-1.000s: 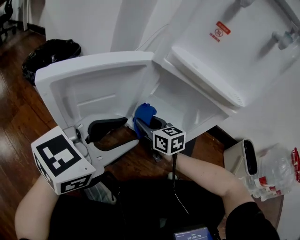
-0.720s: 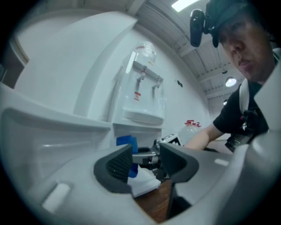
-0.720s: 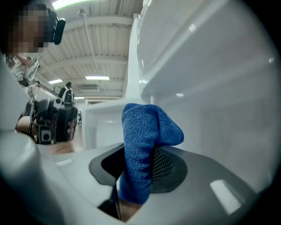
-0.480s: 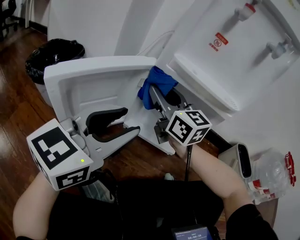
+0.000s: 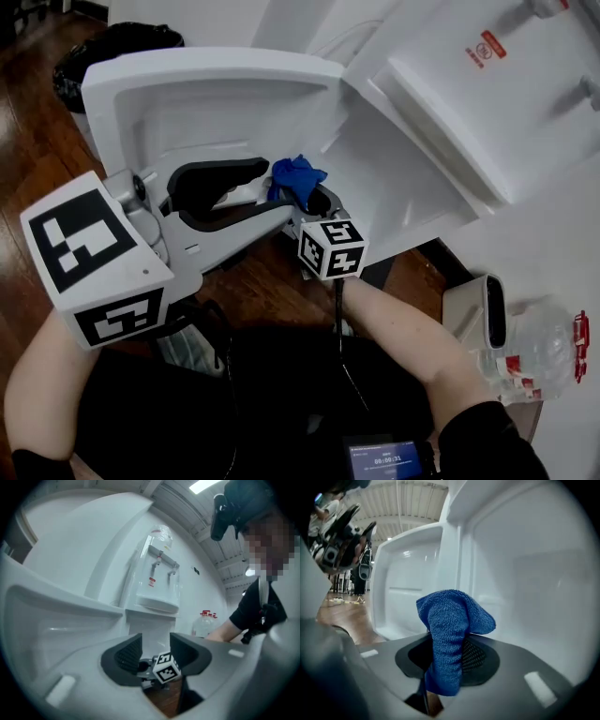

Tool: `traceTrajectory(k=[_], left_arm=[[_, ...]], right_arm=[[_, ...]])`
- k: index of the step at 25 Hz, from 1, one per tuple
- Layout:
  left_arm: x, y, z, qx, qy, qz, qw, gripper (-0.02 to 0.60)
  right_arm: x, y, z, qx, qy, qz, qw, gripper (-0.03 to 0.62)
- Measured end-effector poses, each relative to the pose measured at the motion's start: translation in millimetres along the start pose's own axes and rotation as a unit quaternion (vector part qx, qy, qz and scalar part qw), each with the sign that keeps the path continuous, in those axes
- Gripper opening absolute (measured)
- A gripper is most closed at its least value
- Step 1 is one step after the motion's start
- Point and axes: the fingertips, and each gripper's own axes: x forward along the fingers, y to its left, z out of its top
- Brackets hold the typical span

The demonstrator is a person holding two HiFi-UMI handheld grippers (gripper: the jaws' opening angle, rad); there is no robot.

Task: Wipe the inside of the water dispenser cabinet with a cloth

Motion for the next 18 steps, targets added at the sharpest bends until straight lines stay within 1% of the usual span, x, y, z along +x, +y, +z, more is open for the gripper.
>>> traceTrajectory(k=[3, 6, 8, 10, 13, 16, 18], left_arm=[[1, -1, -2, -0.002, 0.003, -0.007, 1.0, 0.186], [1, -2, -6, -0.003, 0.011, -0.013, 0.9998, 0.186], [2, -2, -8, -0.003, 0.013, -0.015, 0.9998, 0.186], [3, -3, -10, -0.002, 0.016, -0.02, 0.9997, 0.186], [5, -11, -16, 0.004, 0.024, -0.038, 0.999, 0.186], [6, -13, -19, 0.006, 0.028, -0.042, 0.9987, 0.186], [7, -14, -22, 0.006, 0.032, -0.042, 0.9986, 0.186]], right_arm=[[11, 5, -36, -0.025, 0.022, -0.018, 0.999, 0.135], [17, 14, -52, -0.067, 0.043, -0.023, 0.997, 0.13], [16, 17, -51, -0.104, 0.057, -0.005, 0.993, 0.127], [10, 13, -54, -0.126, 0.078, 0.019, 0.989, 0.126], [-9, -1, -66, -0.124, 0.112, 0.04, 0.985, 0.125], [-37, -18, -81, -0.106, 0.142, 0.044, 0.983, 0.124], [-58, -28, -90, -0.107, 0.16, 0.045, 0.98, 0.124]])
